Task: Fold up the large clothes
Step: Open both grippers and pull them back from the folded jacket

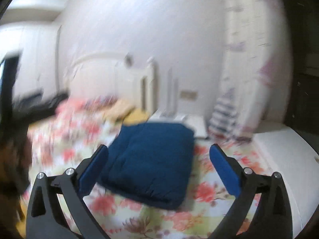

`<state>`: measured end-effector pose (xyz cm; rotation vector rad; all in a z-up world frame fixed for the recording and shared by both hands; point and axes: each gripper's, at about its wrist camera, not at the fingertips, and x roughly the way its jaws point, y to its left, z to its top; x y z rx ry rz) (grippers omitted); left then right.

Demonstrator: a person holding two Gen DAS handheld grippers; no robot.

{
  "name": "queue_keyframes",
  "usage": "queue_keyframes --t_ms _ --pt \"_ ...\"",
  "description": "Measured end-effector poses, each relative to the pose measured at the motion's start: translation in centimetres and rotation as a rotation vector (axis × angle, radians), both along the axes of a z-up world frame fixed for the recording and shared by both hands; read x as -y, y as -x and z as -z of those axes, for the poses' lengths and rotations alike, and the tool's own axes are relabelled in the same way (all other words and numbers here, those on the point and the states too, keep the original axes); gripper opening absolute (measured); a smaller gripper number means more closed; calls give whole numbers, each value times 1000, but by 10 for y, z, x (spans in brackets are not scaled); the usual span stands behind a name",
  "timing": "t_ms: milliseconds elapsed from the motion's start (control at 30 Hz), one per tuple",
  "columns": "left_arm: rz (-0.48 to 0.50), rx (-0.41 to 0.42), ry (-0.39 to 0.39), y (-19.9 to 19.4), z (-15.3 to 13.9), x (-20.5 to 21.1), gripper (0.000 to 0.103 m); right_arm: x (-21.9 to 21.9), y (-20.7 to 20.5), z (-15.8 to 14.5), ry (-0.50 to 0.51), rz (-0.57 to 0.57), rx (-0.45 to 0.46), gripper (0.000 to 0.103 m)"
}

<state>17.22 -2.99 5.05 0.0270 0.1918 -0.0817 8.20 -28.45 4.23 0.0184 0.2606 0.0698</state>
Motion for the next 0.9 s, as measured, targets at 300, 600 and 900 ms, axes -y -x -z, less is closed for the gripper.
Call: queue_keyframes --t_ms 300,600,900 --pt "57 -49 -1 60 17 19 99 -7 58 10 54 83 -46 101" --pt "59 -145 -2 73 54 22 99 -18 72 40 74 91 -132 100" --pt "50 -128 -32 79 56 23 99 -27 66 36 74 83 -133 100"
